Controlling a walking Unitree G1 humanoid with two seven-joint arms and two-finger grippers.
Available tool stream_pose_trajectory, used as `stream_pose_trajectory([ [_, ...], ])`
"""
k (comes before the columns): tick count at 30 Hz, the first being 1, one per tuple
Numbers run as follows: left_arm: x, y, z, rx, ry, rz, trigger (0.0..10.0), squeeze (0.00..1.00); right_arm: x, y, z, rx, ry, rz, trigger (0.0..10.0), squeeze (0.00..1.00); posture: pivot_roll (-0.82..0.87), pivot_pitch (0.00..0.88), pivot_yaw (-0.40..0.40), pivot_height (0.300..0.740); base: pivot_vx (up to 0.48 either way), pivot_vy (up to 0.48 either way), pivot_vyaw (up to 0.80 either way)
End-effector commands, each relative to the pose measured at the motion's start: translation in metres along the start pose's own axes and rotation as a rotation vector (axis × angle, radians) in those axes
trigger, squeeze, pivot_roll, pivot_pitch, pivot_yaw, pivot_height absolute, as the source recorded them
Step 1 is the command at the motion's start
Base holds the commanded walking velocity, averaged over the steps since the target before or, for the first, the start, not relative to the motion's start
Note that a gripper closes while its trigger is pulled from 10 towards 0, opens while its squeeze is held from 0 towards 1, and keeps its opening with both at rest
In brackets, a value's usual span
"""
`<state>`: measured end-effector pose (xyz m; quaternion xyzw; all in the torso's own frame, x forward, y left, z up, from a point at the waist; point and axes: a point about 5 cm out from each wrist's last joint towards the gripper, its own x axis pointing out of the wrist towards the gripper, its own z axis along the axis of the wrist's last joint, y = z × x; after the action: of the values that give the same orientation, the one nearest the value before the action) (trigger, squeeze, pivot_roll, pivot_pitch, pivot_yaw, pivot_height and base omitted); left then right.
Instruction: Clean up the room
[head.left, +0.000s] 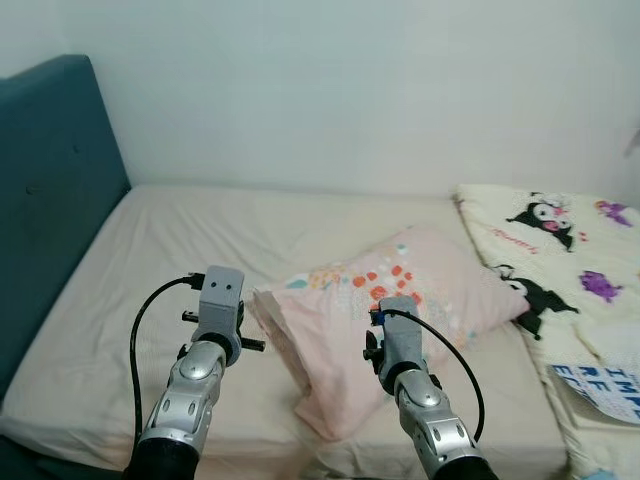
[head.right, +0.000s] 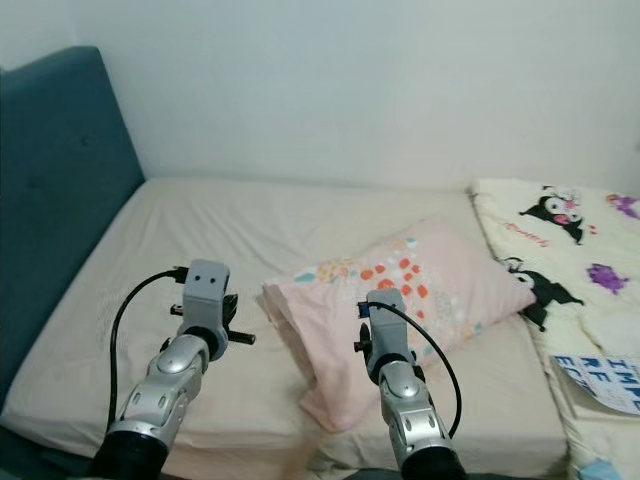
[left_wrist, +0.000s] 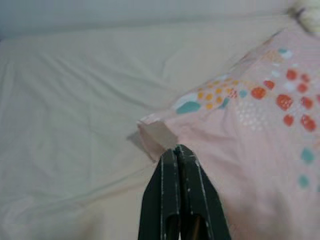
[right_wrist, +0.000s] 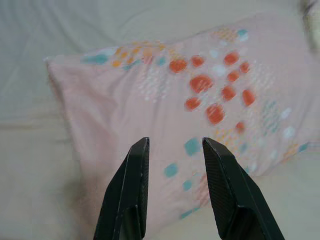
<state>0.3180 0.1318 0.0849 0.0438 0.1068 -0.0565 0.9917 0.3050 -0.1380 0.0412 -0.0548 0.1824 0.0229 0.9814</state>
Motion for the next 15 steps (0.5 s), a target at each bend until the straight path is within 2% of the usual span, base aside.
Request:
stream_pose_trajectory([
  [1, -0.0017, -0.0003, -0.0043, 0.005, 0.008, -0.015, 10.0, 0.0, -0.0001, 0.0013, -0.0013, 0.009, 0.006, 0.001, 10.0, 0.0, 0.0, 0.0, -0.067, 0.74, 0.0, 0.0, 0.0],
  [15, -0.002, -0.0015, -0.0048, 0.017, 0.005, -0.029, 10.0, 0.0, 0.0001, 0.004, -0.0015, 0.006, 0.006, 0.009, 10.0, 0.0, 0.0, 0.0, -0.064, 0.74, 0.0, 0.0, 0.0],
])
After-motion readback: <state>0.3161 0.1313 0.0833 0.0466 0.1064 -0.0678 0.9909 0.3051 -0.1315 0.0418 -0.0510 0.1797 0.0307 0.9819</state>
